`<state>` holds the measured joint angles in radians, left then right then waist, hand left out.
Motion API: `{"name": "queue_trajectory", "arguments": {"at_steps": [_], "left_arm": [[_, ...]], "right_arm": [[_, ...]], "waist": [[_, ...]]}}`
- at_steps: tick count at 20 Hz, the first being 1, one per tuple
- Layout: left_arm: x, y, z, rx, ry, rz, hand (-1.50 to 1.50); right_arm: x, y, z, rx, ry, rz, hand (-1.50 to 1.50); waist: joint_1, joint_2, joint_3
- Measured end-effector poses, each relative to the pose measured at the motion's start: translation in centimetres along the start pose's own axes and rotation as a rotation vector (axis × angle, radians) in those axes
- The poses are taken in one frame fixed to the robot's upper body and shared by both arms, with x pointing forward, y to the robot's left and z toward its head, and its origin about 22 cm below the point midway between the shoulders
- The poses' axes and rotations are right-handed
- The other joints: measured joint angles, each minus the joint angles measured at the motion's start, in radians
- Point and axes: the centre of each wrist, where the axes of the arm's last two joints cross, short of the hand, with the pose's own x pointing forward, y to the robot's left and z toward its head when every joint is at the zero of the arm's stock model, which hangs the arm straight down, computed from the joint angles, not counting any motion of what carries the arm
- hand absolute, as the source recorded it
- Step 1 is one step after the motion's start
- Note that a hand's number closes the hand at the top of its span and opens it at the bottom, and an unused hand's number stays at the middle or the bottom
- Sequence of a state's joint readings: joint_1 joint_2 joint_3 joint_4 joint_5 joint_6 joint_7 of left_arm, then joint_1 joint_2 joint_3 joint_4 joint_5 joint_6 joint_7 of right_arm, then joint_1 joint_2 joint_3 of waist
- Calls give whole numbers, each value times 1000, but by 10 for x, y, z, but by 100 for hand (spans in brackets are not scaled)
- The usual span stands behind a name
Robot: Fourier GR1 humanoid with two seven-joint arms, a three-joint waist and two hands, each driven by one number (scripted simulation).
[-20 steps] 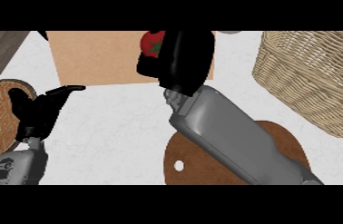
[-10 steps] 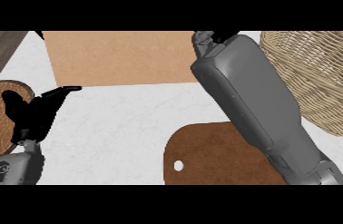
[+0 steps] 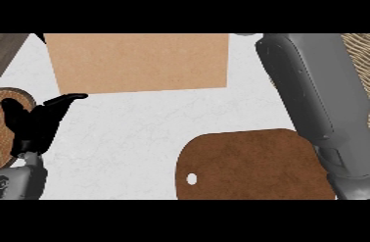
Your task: Pick the tomato from the cutting board and place it in the basket
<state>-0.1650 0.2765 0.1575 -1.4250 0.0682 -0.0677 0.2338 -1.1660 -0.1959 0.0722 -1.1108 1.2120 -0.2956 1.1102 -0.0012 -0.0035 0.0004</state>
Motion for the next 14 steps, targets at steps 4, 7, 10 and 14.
{"name": "queue_trajectory", "arguments": {"at_steps": [4,7,10,14], "left_arm": [[-2,6,-1,4,-2,1,0],[-1,4,2,2,-2,4,0],[7,6,-1,0,5,5,0],[1,2,1,-2,-2,-3,0]], "right_arm": [[-29,0,-15,-4,41,25,150],[-57,-3,-27,-3,68,44,150],[-82,-3,-33,1,88,53,150],[-112,0,-37,1,121,31,150]], "waist": [[-2,0,0],[-3,0,0],[-1,0,1],[2,1,1]]}}
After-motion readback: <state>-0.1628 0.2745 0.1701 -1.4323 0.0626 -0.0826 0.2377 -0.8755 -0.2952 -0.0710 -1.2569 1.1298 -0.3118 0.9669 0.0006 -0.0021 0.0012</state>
